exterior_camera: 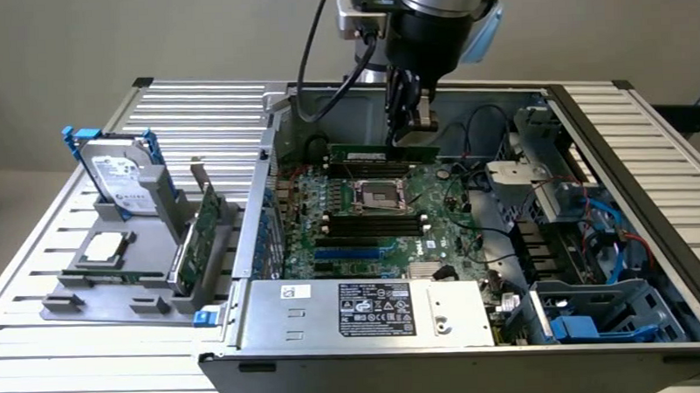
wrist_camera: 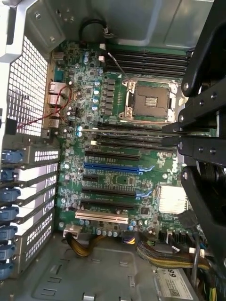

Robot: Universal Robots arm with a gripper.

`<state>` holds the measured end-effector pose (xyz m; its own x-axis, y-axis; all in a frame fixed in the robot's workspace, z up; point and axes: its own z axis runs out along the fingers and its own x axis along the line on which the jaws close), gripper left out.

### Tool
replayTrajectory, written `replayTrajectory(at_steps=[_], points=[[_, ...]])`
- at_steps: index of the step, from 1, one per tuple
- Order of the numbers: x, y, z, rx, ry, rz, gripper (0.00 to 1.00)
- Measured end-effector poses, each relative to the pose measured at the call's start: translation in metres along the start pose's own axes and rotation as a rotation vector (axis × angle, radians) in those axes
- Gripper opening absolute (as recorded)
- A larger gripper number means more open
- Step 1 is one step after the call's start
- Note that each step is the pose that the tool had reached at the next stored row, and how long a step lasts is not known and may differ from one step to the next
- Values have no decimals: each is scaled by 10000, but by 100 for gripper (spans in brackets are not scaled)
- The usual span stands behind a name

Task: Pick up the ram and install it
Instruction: 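Pick up the ram and move it above insertion slot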

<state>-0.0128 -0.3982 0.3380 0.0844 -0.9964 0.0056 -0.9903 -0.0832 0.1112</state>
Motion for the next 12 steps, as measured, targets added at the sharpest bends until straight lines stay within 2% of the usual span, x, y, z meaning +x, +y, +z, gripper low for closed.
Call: replayTrajectory(at_steps=[5, 7, 8, 9, 12], points=[[-42, -8, 43, 73, 51, 97, 14], [-48, -10, 56, 140, 102, 129, 14], [-49, -10, 61, 168, 157, 136, 14], [-48, -11, 60, 166, 194, 140, 14], [-48, -11, 60, 167, 195, 139, 14]])
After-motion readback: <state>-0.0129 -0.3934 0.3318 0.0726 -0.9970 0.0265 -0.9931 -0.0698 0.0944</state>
